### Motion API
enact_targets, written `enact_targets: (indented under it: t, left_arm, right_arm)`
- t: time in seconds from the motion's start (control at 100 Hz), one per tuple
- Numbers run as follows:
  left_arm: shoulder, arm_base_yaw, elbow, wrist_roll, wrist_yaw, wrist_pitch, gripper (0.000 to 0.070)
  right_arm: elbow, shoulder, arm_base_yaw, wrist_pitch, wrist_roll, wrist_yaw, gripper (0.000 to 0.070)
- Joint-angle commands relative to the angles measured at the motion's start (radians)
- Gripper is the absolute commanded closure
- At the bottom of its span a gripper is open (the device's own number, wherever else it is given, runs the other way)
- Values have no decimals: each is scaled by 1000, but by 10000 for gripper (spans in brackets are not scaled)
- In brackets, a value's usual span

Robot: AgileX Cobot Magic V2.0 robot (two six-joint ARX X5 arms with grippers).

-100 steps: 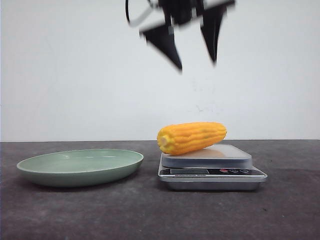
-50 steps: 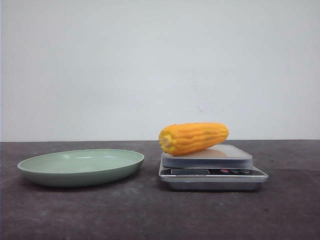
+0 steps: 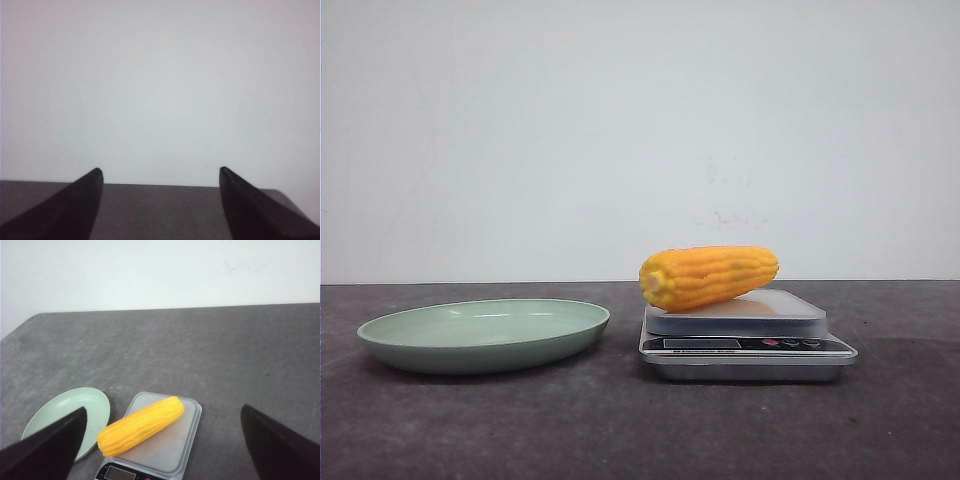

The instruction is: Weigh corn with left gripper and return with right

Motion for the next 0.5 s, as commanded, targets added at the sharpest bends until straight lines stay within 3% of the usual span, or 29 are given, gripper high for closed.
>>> enact_targets:
  t: [0.0,0.18,0.32,0.49]
  left_arm:
    - [-49,-2,-40,-35,-14,-49,271]
    - [-268,87,-287,-40,-78,-49,270]
    - [-420,171,-499,-82,-80,-49,270]
    - [-542,280,-755,-122,19,-49,271]
  right_arm:
    - [18,16,5,11,-14,0,76]
    - [18,55,12,13,-14,-1,67]
    - [18,98,35,18,-14,0,63]
    - [18,176,64,25,-8,5,33]
